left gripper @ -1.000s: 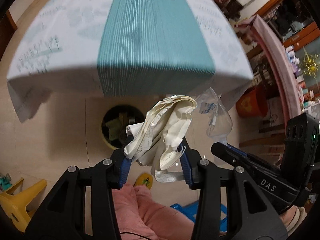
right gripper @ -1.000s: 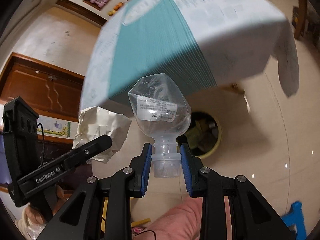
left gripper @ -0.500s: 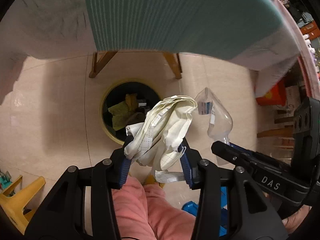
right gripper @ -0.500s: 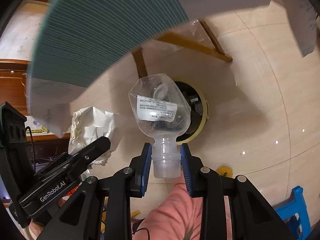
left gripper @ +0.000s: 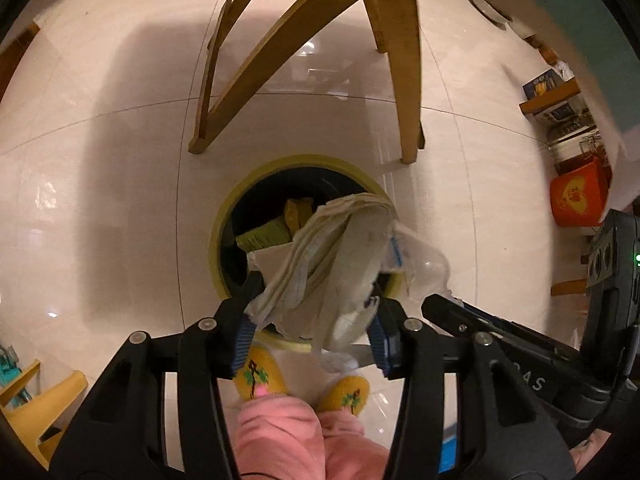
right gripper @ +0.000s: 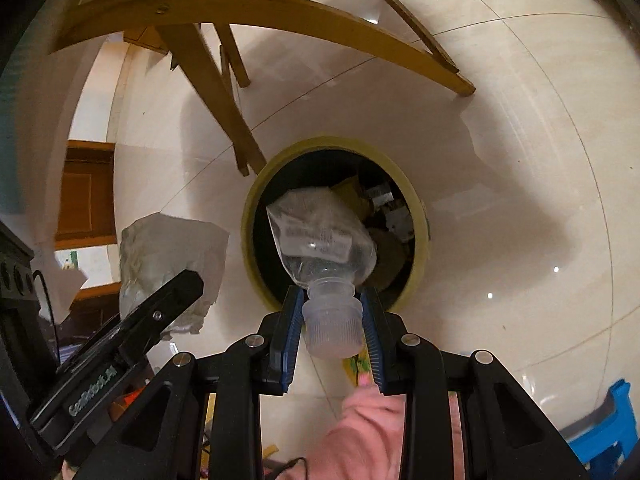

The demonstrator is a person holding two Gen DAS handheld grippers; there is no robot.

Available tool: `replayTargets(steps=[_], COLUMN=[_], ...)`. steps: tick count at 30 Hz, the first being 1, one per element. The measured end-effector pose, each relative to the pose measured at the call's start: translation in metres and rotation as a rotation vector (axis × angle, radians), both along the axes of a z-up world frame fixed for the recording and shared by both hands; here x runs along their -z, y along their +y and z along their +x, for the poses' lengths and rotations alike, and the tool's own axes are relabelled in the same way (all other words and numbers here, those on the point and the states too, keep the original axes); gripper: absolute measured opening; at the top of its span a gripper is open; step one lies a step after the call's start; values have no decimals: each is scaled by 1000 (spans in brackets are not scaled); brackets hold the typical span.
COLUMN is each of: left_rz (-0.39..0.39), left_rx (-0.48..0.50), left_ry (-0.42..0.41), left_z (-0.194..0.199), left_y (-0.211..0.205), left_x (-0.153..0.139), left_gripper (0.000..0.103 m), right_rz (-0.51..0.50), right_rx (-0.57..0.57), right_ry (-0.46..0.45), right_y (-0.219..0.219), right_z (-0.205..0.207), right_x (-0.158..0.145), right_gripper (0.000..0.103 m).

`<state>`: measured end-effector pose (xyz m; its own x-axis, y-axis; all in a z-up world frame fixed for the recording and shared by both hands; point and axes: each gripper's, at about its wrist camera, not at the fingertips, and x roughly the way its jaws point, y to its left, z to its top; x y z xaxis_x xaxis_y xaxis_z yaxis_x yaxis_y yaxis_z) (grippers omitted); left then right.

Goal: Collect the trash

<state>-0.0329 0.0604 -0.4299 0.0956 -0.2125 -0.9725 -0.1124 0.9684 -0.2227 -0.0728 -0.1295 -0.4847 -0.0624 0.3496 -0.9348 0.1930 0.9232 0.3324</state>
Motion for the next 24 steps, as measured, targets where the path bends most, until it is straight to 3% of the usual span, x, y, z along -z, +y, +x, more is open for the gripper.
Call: replayTargets(steps=[3, 5, 8, 17, 24], left_rz=[5, 15, 40, 62, 66], left_rx=[-3, -1, 6, 17, 15], left_ry=[-7, -9, -36, -79, -106], left_z=[6, 9, 13, 2, -6], left_y=[1, 1, 4, 12, 14], left_x=[11, 17, 23, 17, -7], left_gripper=[59, 73, 85, 86, 86], right_rz=[-4, -20, -26, -65, -98], right_rx=[22, 30, 22, -3, -34], right_ry=[-15, -42, -75, -166, -235], right_y=[7, 8, 9, 7, 8], right_z=[4, 9, 11, 12, 5], right_x=[10, 20, 27, 31, 10], right_gripper=[34, 39, 43, 44, 44])
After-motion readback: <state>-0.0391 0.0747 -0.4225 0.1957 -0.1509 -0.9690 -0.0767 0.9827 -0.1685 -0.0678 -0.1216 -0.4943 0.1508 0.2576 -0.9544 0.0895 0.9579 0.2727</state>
